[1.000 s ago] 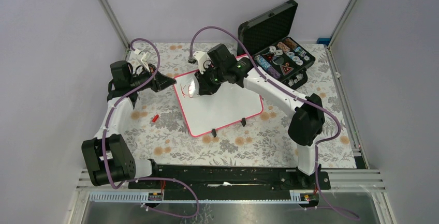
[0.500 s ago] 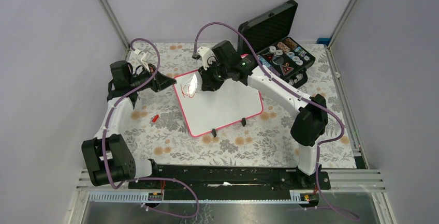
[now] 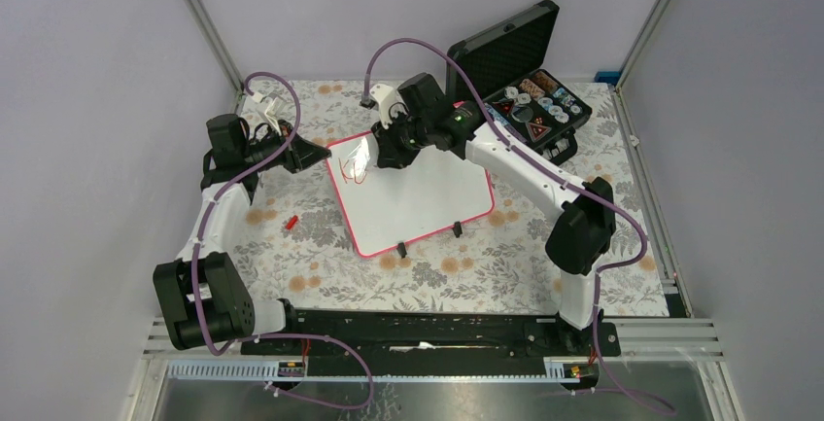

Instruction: Write a sentence on the whiteboard

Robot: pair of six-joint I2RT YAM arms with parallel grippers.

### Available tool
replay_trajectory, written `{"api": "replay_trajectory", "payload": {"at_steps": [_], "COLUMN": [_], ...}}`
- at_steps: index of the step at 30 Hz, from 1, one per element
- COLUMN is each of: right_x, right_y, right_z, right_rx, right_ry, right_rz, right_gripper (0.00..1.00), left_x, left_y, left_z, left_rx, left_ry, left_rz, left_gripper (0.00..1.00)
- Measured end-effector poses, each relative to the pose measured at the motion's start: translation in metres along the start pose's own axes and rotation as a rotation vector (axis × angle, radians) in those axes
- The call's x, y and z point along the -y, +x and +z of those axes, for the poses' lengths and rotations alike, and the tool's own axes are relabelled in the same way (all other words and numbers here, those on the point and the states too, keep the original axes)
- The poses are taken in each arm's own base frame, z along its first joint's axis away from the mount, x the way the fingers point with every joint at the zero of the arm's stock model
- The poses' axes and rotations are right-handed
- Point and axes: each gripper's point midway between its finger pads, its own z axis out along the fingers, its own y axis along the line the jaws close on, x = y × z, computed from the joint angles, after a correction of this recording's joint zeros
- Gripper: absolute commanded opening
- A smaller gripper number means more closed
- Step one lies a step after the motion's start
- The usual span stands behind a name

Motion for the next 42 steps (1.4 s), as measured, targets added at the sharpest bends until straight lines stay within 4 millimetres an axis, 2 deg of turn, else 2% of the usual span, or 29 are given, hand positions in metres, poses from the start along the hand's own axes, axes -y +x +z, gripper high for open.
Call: {"api": "replay_trajectory", "payload": {"at_steps": [14,32,42], "right_x": [0.003,0.017,0.024], "right_y": [0.0,0.003,-0.014], "right_z": [0.0,-0.008,-0.018], "right_rx": [-0.002,-0.007,0.032], "right_ry": [0.015,0.034,0.066], "right_rz": [0.0,0.015,0.005], "right_gripper": [0.0,0.0,0.0], "left_x": [0.0,0.0,0.0], "left_y": [0.0,0.0,0.0], "left_z": [0.0,0.0,0.0], "left_rx": [0.001,0.001,0.001], "left_ry": [0.001,-0.003,-0.001], "left_rz": [0.001,0.002,0.001], "left_gripper": [0.0,0.0,0.0]}}
